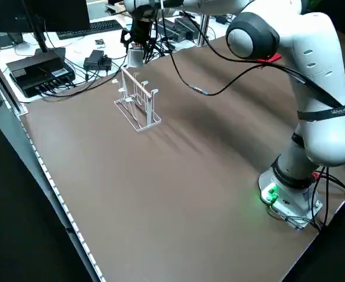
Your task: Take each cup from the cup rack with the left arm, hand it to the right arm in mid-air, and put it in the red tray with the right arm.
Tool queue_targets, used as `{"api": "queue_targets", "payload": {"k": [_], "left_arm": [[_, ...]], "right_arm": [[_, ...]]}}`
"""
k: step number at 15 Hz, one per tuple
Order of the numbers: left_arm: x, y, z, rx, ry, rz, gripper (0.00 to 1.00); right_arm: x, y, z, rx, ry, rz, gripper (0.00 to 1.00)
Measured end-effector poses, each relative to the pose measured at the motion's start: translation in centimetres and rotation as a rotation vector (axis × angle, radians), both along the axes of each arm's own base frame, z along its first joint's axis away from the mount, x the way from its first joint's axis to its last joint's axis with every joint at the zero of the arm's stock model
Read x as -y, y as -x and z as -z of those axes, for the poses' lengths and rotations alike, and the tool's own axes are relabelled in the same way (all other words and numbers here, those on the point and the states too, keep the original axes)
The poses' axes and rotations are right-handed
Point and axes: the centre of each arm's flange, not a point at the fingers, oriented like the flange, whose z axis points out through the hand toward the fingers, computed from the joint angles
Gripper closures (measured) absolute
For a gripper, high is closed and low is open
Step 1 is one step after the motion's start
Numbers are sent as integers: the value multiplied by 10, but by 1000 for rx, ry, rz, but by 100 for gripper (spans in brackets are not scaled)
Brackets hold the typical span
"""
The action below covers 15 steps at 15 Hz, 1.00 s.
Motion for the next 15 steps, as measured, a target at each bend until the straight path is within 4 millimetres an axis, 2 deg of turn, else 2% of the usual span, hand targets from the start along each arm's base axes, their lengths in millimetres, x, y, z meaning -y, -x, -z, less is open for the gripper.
{"api": "queue_targets", "payload": {"k": [4,7,11,15], "left_arm": [[23,8,-35,4,109,-108,21],[55,17,-52,-44,221,-196,21],[127,30,-61,-142,356,-301,21],[209,46,-74,-207,451,-394,21]], "right_arm": [[3,1,1,-7,-2,-6,0],[4,3,2,-21,-5,-9,0],[4,3,2,-22,-6,-11,0],[4,3,2,-22,-7,-10,0]]}}
